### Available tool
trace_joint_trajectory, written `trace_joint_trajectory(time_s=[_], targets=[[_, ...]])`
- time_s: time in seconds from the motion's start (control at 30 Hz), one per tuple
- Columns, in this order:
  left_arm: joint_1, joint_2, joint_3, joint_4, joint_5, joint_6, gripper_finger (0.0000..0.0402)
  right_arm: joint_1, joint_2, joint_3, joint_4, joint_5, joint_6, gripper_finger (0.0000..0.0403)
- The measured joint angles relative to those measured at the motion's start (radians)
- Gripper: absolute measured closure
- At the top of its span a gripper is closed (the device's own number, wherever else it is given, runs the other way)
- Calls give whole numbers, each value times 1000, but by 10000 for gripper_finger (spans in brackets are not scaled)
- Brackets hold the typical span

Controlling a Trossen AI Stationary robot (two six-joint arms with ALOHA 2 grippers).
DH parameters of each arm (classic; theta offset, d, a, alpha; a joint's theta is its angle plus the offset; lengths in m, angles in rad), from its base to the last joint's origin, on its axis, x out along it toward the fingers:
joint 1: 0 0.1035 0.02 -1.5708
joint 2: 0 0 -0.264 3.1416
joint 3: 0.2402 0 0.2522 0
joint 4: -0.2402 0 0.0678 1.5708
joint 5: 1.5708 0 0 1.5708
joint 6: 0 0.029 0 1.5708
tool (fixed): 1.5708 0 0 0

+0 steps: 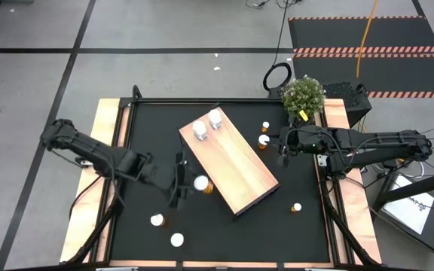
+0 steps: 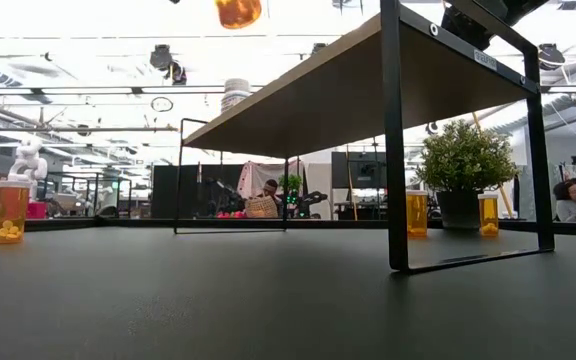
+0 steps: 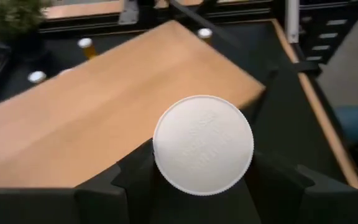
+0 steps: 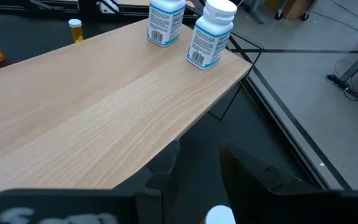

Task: Pick and place medicine bottles onto shelf by color
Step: Put the orange capsule bottle on the shelf

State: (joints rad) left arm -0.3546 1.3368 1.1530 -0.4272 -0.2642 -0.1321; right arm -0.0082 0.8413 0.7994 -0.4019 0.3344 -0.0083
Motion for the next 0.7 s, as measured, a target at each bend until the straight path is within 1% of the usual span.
trace_joint_trajectory(time_s=[0.13, 0.37, 0.53, 0.7], targets=[[86, -5, 0, 10, 51, 46, 189, 0, 0, 0, 0, 0, -7, 298], [229, -4, 3, -2, 58, 136, 188, 0, 0, 0, 0, 0, -15, 298], [321, 4, 114, -101, 93, 162, 188, 0, 0, 0, 0, 0, -23, 298], [367, 27, 216, -204, 116, 206, 188, 0, 0, 0, 0, 2, -31, 298]])
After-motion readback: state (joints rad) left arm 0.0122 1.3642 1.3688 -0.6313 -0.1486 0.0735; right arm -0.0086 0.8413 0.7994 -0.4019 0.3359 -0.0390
